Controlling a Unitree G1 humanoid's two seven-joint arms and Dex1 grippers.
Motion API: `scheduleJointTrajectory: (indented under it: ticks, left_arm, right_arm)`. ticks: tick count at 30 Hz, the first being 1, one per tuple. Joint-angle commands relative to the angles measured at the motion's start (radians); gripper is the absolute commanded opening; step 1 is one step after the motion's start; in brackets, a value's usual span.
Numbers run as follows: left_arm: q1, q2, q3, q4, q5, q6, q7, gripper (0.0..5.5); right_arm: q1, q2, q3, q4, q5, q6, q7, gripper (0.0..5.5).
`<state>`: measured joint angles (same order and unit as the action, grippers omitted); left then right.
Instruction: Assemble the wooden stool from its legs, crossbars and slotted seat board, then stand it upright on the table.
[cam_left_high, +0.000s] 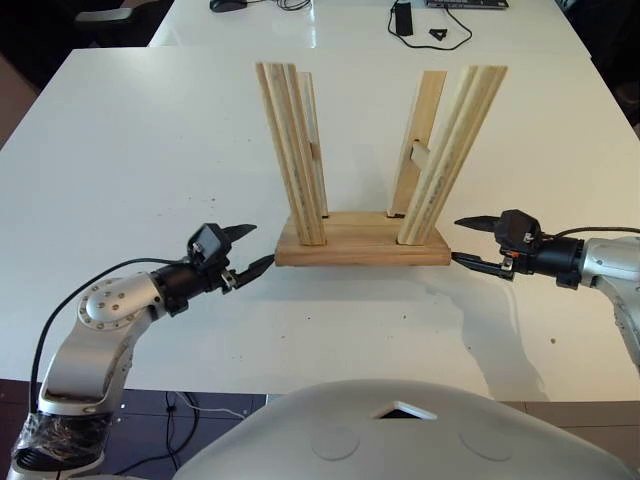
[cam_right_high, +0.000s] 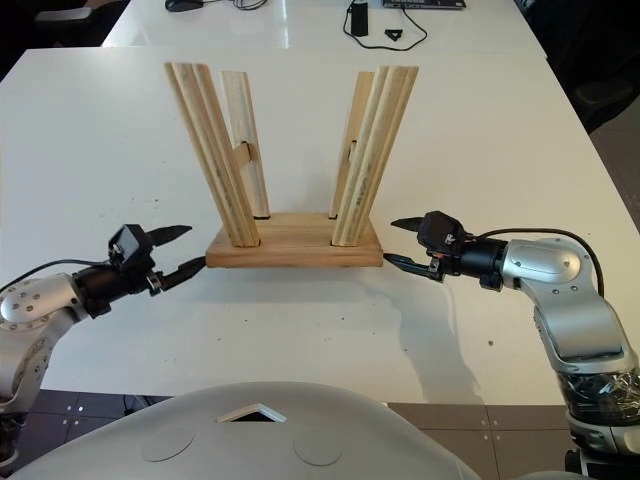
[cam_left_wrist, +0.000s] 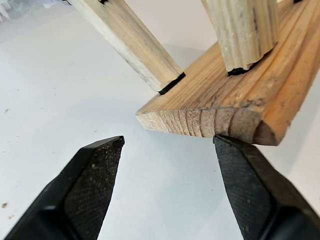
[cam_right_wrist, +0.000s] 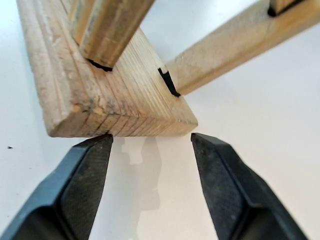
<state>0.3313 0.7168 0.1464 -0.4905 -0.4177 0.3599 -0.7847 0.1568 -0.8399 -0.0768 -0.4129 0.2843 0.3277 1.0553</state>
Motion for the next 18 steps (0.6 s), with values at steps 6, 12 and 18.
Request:
scheduleJointTrajectory:
  ticks: [6, 12, 18]
  left_arm:
    - [-0.033, 0.045, 0.021, -0.098, -0.158, 0.052, -0.116, 3.32]
    - [-0.059, 0.062, 0.048, -0.103, -0.196, 0.08, -0.125, 3.32]
    - [-0.016, 0.082, 0.042, -0.137, -0.198, 0.081, -0.159, 3.32]
  right_arm:
    - [-0.039, -0.008, -0.011, -0.109, 0.115, 0.0, 0.046, 2.92]
    - [-0.015, -0.034, -0.032, -0.141, 0.147, -0.01, 0.091, 2.92]
    - [-0.008, -0.042, -0.056, -0.144, 0.165, -0.005, 0.113, 2.92]
